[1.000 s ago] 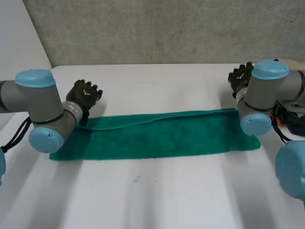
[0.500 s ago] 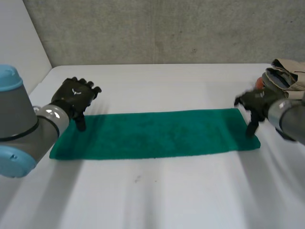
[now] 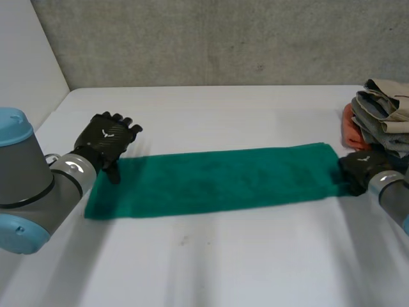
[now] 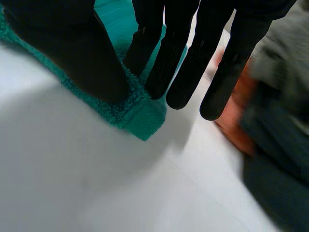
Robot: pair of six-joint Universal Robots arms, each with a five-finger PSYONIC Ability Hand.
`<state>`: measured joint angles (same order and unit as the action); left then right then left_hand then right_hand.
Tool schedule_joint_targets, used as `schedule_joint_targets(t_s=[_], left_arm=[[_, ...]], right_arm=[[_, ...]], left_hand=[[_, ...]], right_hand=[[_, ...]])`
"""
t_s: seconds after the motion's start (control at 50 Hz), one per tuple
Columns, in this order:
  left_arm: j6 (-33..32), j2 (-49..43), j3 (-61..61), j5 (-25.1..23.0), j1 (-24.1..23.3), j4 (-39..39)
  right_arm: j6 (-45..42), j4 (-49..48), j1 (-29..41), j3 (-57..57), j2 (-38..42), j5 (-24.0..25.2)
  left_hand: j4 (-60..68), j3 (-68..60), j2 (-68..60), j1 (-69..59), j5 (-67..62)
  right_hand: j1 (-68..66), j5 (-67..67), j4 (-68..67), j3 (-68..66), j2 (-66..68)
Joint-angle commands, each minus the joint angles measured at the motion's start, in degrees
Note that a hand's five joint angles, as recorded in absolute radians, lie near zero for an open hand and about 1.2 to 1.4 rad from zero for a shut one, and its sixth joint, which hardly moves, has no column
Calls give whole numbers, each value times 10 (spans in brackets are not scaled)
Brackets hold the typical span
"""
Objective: Fold the laundry.
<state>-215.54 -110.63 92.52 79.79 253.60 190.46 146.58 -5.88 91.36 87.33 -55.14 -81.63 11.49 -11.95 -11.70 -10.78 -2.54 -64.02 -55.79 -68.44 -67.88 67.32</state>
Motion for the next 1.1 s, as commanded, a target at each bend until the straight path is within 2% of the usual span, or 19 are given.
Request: schedule_joint_targets(t_s=[0.02, 0.12, 0.28, 0.38, 0.44, 0.56, 0.58, 0.64, 0.66, 0.68, 0.74, 0.78, 0.86, 0.94, 0.96, 0.98, 1.0, 1.02, 1.1], left_arm=[[0, 28, 12, 0, 3, -2], [0, 49, 27, -1, 6, -1], [9, 78, 43, 0, 7, -1], [34, 101, 54, -1, 6, -1], [39, 107, 57, -1, 6, 0], [42, 108, 61, -1, 1, 2], [41, 108, 61, -1, 1, 3], [42, 107, 61, -1, 1, 6], [41, 107, 61, -1, 1, 7], [42, 107, 61, -1, 1, 7], [42, 105, 59, -1, 0, 7], [42, 104, 57, -1, -5, 11], [41, 101, 57, -1, -19, 23], [41, 99, 60, -1, -24, 33], [41, 98, 61, -1, -24, 33], [42, 96, 61, -1, -25, 34], [42, 96, 62, -1, -26, 34], [42, 93, 62, 0, -28, 34], [42, 93, 64, 0, -42, 34]], right_arm=[[-113, 3, -99, 36, -70, -30], [-195, -6, -121, 33, -95, -30], [-190, -90, 113, 6, -111, 32], [-198, -171, 264, 10, -103, 125], [-201, -190, 349, 1, -58, 162], [-218, -179, 432, -18, 24, 170], [-218, -176, 435, -16, 29, 170], [-208, -174, 432, -9, 28, 150], [-200, -174, 429, -7, 26, 135], [-173, -174, 430, -2, 21, 100], [-113, -168, 417, 6, 1, 35], [-43, -151, 370, 27, -39, -11], [47, -100, 281, 67, -85, -1], [56, -37, 237, 82, -74, 34], [53, -25, 233, 80, -65, 38], [51, -13, 227, 77, -55, 39], [45, 2, 219, 72, -43, 38], [42, 6, 213, 69, -38, 35], [21, -34, 183, 54, -47, -1]], left_hand=[[-15, 20, 17, 8, 25], [-15, 20, 17, 8, 25], [-15, 20, 17, 8, 25], [-15, 20, 17, 8, 25], [-15, 20, 17, 8, 25], [-15, 20, 17, 8, 25], [-15, 20, 17, 8, 25], [-15, 20, 17, 8, 25], [-15, 20, 17, 8, 25], [-15, 20, 17, 8, 25], [-15, 20, 17, 8, 25], [-15, 20, 17, 8, 25], [-15, 20, 17, 8, 25], [-15, 20, 17, 8, 25], [-15, 20, 17, 8, 25], [-15, 20, 17, 8, 25], [-15, 20, 17, 8, 25], [-15, 20, 17, 8, 25], [-15, 20, 17, 8, 25]], right_hand=[[-160, -142, -116, -121, 127], [-160, -142, -116, -121, 127], [-160, -142, -116, -121, 127], [-160, -142, -116, -121, 127], [-160, -142, -116, -121, 127], [-160, -142, -116, -121, 127], [-160, -142, -116, -121, 127], [167, 184, 211, 205, -200], [289, 307, 333, 328, -322], [540, 558, 584, 579, -573], [540, 558, 584, 579, -573], [540, 558, 584, 579, -573], [540, 558, 584, 579, -573], [540, 558, 584, 579, -573], [491, 509, 536, 530, -524], [354, 372, 398, 393, -387], [30, 47, 74, 68, -63], [-117, -99, -73, -78, 84], [-160, -142, -116, -121, 127]])
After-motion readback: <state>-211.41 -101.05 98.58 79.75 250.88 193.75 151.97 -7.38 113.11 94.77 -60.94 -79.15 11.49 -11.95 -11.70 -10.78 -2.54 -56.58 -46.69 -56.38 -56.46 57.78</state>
